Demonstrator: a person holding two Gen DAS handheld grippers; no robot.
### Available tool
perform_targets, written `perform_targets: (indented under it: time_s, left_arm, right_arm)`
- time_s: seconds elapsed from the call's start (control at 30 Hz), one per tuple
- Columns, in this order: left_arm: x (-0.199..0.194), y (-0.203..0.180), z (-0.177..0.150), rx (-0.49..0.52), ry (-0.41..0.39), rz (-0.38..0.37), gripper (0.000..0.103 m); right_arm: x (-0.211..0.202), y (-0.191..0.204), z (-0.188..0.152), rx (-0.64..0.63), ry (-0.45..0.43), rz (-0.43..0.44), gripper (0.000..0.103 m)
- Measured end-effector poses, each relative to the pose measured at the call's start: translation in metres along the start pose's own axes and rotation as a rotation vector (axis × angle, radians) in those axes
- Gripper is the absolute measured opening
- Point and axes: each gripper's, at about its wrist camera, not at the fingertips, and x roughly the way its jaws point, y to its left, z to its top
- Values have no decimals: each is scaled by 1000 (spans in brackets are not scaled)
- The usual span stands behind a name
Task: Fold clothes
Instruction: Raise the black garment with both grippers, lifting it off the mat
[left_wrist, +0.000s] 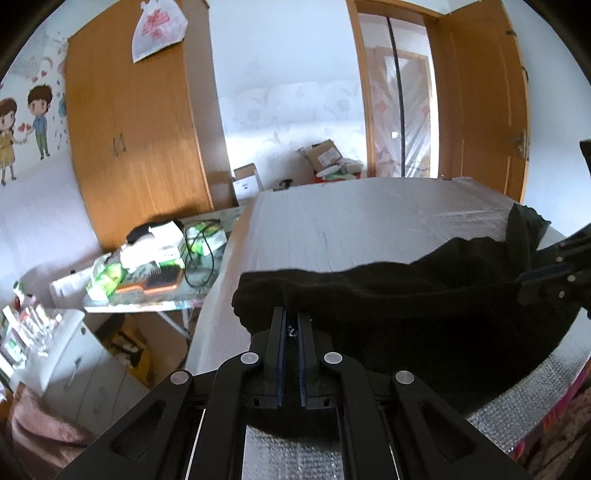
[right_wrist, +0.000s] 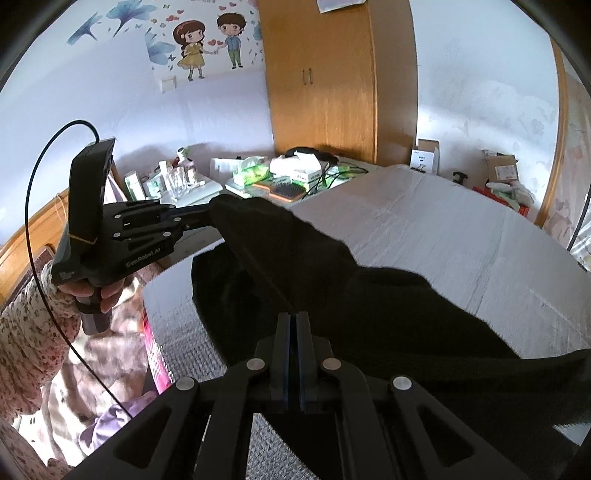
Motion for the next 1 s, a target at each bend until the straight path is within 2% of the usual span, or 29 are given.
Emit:
perform_targets:
  time_s: [0.23, 0.43, 0.6, 0.8, 1.0]
  left_arm:
    - [3, -6, -17, -2, 33, 0, 6]
    - [3, -5, -28, -29, 44, 0, 6]
    - [9, -3, -42, -73, 87, -6, 6]
    - [11, 7, -52, -210, 124, -87, 7]
    - [9, 16, -55, -338, 141, -204, 22]
  right_arm:
    - [16, 7, -17, 0, 45, 9, 3]
    - [23, 10, -27, 0, 67, 20, 3]
    - [31, 9, -35, 15, 83, 26, 3]
    - [40, 8, -42, 27, 99, 21, 3]
    - [42, 5, -46, 39, 103, 24, 3]
